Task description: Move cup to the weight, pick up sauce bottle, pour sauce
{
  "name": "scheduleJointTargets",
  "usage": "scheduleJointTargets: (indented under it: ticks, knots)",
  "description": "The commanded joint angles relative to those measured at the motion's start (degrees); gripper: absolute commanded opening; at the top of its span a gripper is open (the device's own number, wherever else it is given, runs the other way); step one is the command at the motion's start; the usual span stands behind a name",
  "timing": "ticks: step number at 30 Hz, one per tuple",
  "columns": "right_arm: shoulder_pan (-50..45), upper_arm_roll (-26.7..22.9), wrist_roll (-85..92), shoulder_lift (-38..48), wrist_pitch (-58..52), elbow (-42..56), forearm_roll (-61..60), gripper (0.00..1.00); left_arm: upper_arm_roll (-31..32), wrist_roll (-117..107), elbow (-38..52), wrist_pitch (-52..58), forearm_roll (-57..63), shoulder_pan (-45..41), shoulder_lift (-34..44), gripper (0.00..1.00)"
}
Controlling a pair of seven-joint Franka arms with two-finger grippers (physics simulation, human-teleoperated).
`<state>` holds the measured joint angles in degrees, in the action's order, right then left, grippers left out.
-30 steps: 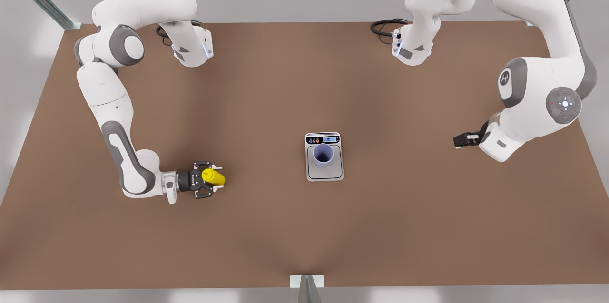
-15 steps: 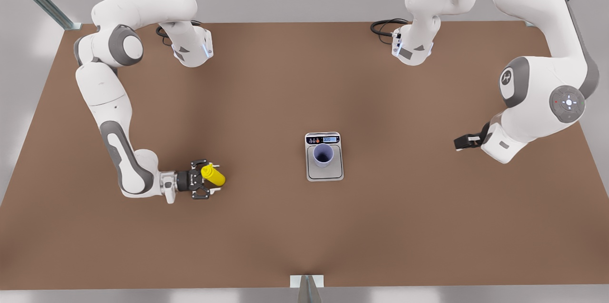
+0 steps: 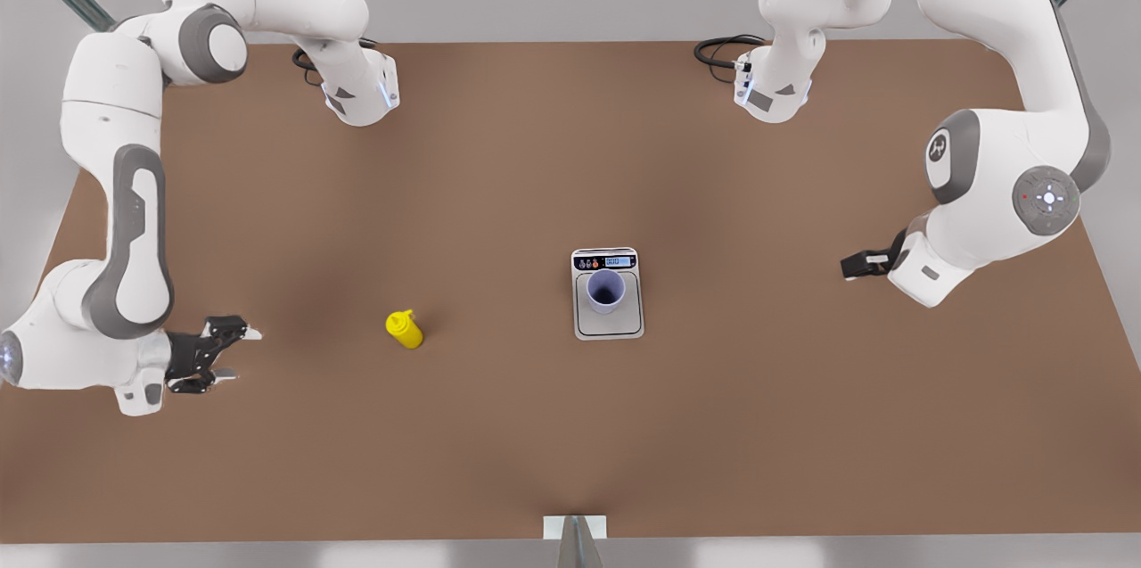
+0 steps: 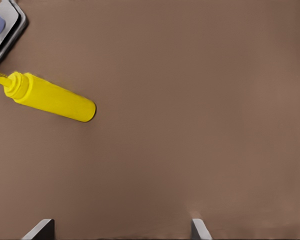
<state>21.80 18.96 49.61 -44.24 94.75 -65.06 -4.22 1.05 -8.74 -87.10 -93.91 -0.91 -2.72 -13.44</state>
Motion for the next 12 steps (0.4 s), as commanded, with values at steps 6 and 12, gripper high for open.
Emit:
scheduleJointTargets:
  ticks: [6,12]
  knots:
    - [-25.0,-22.9,-37.6,21.6,0.1,-8.8,1.3,1.0,0.0,-0.2,0.0,-0.6,-0.1,0.0,-0.4,1.0]
    - [-34.5,-31.7,-43.9,29.6,0.3,-14.5,-0.4,1.0,0.0,-0.2,0.0,-0.7,-0.1,0.0,-0.4,1.0]
